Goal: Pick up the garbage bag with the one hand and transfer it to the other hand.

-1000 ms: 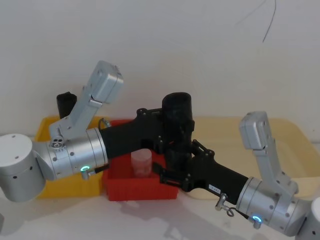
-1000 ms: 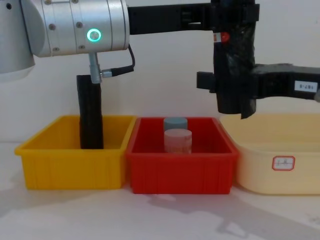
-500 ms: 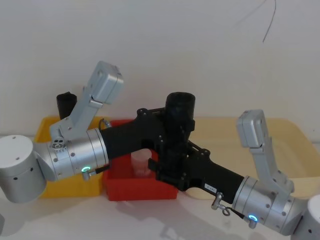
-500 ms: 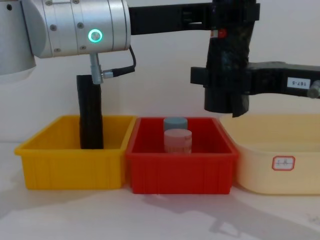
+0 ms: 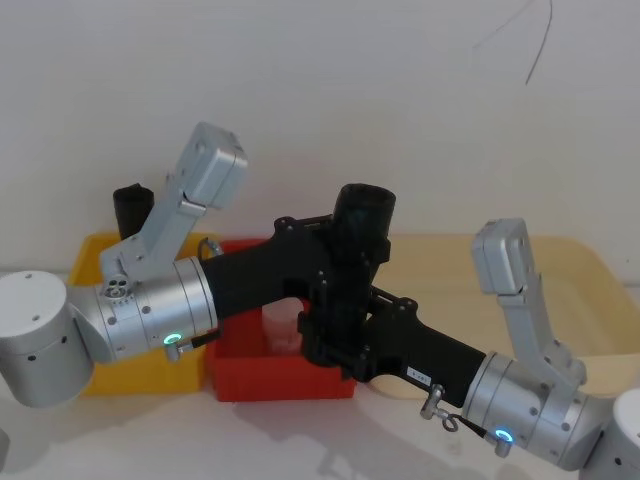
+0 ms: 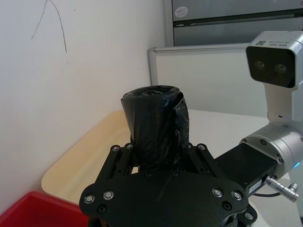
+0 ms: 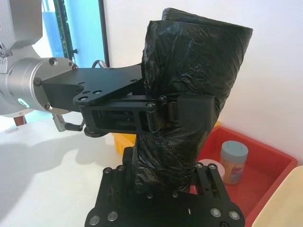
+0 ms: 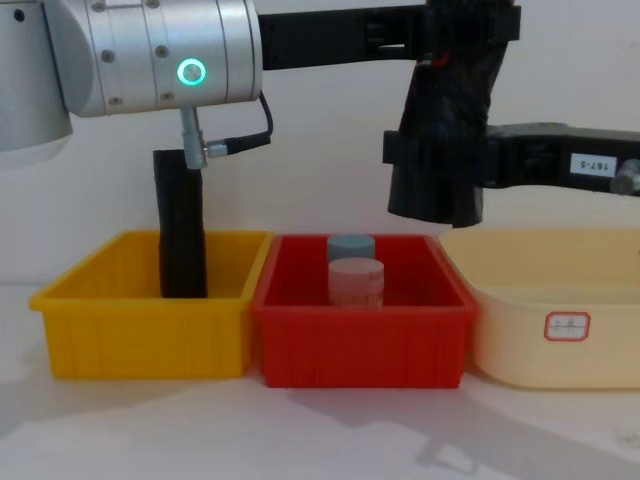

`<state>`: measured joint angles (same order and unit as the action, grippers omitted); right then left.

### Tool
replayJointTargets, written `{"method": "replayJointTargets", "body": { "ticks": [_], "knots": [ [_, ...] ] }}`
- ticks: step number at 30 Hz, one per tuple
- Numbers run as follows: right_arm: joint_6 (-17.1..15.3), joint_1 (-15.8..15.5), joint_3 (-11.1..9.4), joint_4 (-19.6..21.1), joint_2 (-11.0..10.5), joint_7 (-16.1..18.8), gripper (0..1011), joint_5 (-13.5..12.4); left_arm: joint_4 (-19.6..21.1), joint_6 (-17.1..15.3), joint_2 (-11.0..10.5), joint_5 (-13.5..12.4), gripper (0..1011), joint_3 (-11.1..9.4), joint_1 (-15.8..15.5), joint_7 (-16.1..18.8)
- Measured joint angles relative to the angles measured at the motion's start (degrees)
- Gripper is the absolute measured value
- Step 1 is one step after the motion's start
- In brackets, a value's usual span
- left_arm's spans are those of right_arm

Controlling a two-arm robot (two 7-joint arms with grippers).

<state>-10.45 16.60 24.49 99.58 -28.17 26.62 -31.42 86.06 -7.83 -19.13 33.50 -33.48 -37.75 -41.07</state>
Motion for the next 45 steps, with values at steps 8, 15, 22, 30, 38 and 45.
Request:
{"method": "replayJointTargets", "body": {
  "ticks": [8, 15, 22, 30, 38, 45],
  "knots": [
    [0.0, 0.0, 0.0, 0.0, -0.1, -0.2, 598, -0.1, 0.0, 0.0, 0.0, 0.0, 471, 0.0, 0.0, 0.1],
    [0.1, -0.6, -0.5, 0.5, -0.3, -2.2, 596, 0.2, 0.0, 0.0, 0.0, 0.0, 681, 0.0, 0.0, 0.1],
    [0.0, -1.7, -1.8, 1.3, -0.5, -5.2, 596, 1.2, 0.0, 0.0, 0.0, 0.0, 868, 0.0, 0.0, 0.1],
    [-1.0, -2.9, -4.0, 1.9, -0.4, -9.7, 596, 2.4, 0.2, -0.1, -0.9, 1.6, 1002, 0.4, 0.3, -1.2],
    [-2.8, -2.1, -5.8, 1.0, -0.2, -13.7, 596, 4.2, 1.3, -0.1, -2.5, 3.7, 1001, 1.9, 1.6, -1.7],
    [-4.6, 0.1, -6.4, -1.1, -0.3, -15.5, 596, 5.9, 2.5, 0.4, -4.0, 4.8, 1002, 3.4, 3.0, -1.0]
  ]
}}
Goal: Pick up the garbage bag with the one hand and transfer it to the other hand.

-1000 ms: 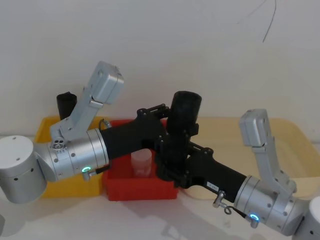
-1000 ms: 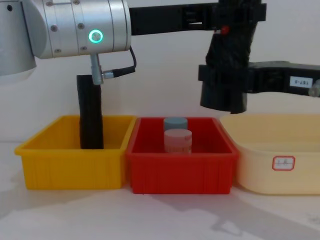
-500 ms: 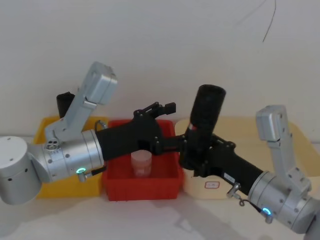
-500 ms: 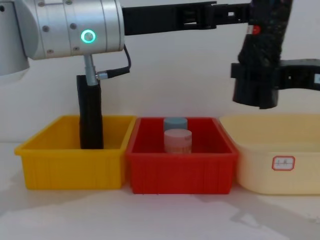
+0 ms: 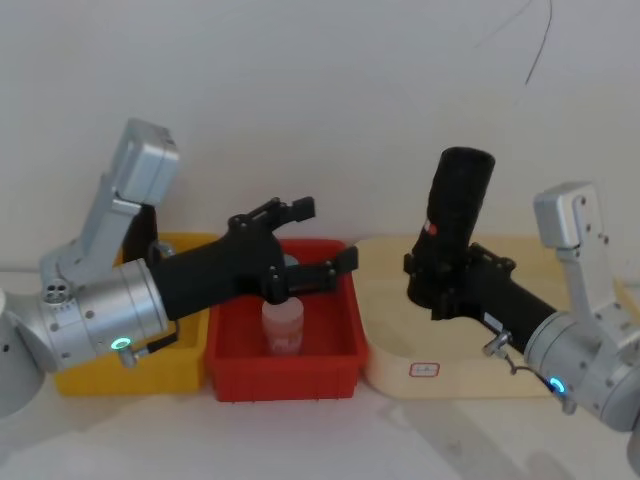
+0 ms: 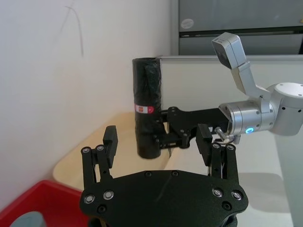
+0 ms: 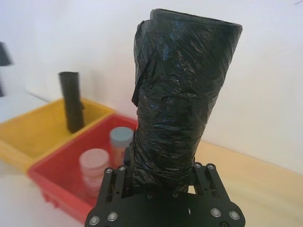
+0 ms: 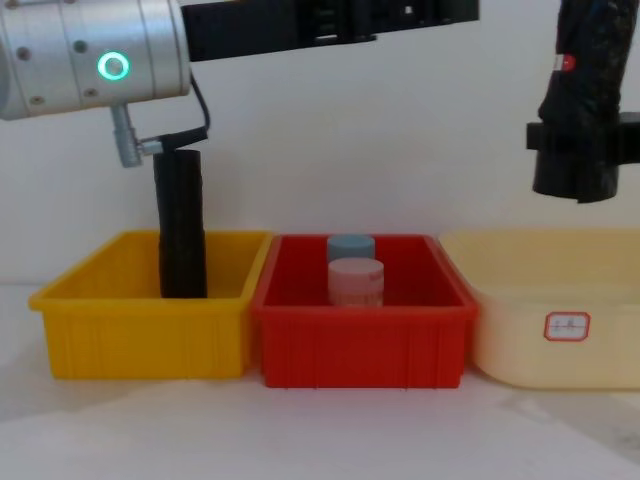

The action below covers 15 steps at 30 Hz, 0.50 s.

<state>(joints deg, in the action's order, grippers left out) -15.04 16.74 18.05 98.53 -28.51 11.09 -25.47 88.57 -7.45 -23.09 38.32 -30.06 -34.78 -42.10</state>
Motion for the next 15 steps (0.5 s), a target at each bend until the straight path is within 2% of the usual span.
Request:
{"method": "replayJointTargets", "body": {
  "ticks": [8, 15],
  "knots": [
    [-2.0, 3.1, 0.0, -2.6, -0.4, -0.8, 596, 2.1, 1.4, 0.9, -1.4, -0.4, 1001, 1.3, 1.6, 3.1],
    [-4.3, 5.6, 0.7, -4.9, -0.7, -0.6, 596, 3.5, 2.4, 1.3, -2.2, -1.8, 1002, 2.0, 3.1, 7.5]
  ]
}}
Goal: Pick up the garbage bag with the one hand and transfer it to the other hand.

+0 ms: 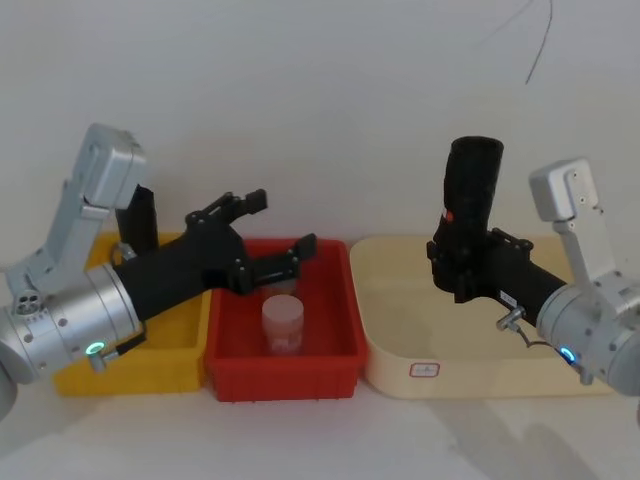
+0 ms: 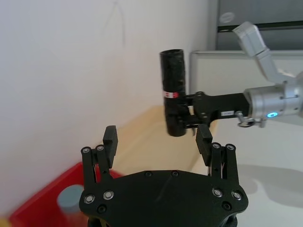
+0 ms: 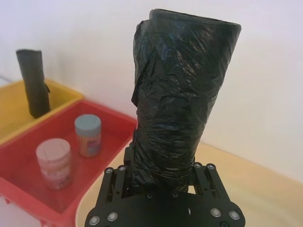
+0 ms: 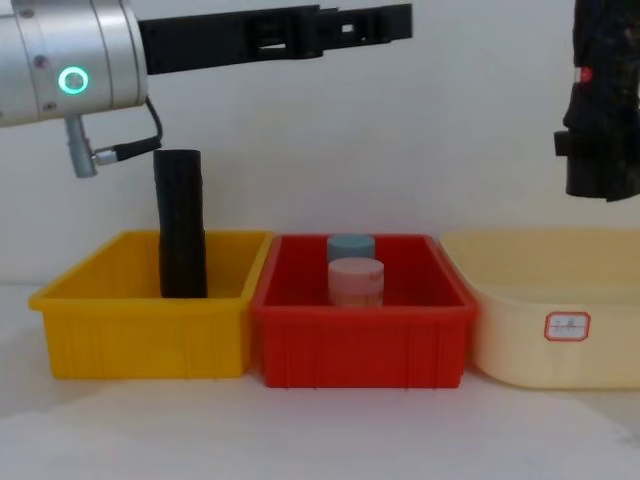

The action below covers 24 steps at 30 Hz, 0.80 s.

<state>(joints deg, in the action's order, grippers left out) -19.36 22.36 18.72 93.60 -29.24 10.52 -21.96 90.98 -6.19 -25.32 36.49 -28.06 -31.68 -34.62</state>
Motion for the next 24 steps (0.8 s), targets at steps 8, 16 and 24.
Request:
{"method": "replayJointTargets", "body": {
  "ticks": [8, 16, 24],
  "knots": [
    [-1.8, 2.4, 1.1, -3.2, 0.0, 1.5, 596, 1.0, 1.1, -0.3, -0.4, -2.4, 1002, 0.9, 1.8, 6.0],
    [-2.5, 3.7, 1.6, -4.9, 0.1, 2.4, 798, 1.6, 1.9, -1.4, -0.2, -4.9, 1001, 1.8, 3.4, 11.9],
    [-2.9, 4.3, 1.9, -5.9, 0.1, 2.9, 1001, 1.8, 2.3, -2.8, 0.4, -7.8, 1002, 2.6, 5.0, 18.3]
  ]
}}
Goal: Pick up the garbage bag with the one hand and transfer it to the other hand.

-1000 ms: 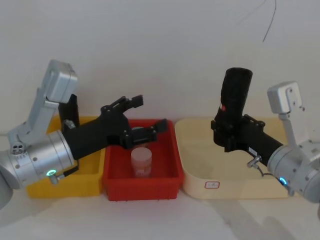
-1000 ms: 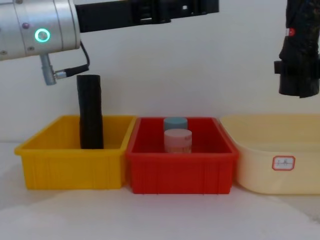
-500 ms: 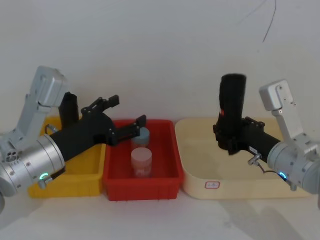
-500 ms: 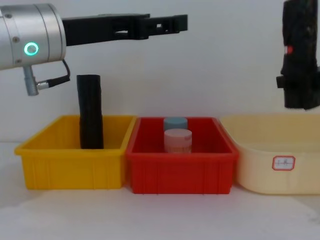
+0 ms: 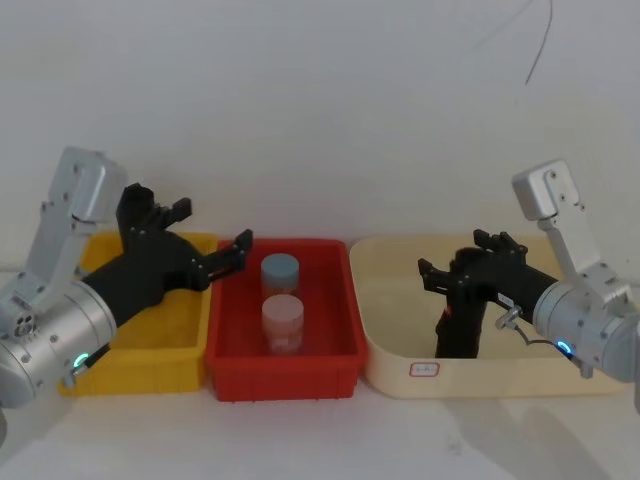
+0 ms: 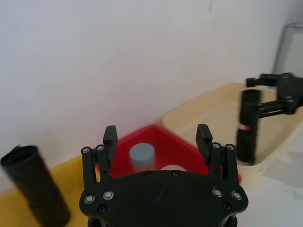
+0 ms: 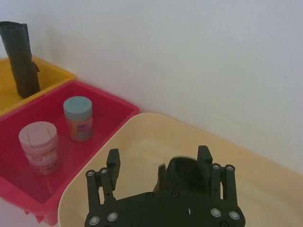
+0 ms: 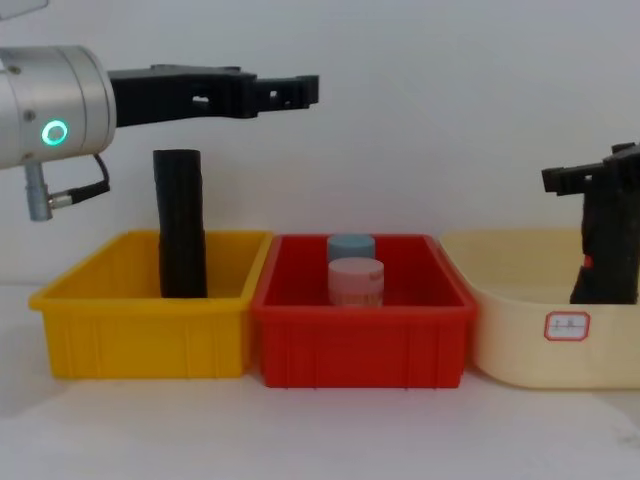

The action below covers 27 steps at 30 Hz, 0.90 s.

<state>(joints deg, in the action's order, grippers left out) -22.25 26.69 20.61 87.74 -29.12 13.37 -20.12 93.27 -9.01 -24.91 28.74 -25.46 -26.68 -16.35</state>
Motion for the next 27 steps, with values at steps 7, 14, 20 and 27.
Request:
{"method": "replayJointTargets", "body": {
  "ticks": [7, 14, 20, 27],
  "knots": [
    [-0.2, 0.3, 0.2, -0.4, 0.0, 0.2, 1001, 0.1, 0.0, -0.8, 0.4, -1.6, 1002, 0.5, 0.8, 3.3],
    [-0.3, 0.5, 0.2, -0.6, 0.1, 0.4, 1000, 0.2, -0.1, -1.3, 0.7, -2.6, 1002, 0.8, 1.3, 5.4],
    [-0.3, 0.8, 0.4, -0.6, 0.2, 0.7, 1000, 0.5, -0.1, -1.6, 0.8, -3.1, 1002, 0.9, 1.5, 6.3],
    [-0.1, 2.4, 1.6, 0.7, 0.5, 1.4, 1000, 1.8, -0.2, -1.7, 0.9, -3.4, 1001, 1.0, 1.6, 6.9]
  ]
}}
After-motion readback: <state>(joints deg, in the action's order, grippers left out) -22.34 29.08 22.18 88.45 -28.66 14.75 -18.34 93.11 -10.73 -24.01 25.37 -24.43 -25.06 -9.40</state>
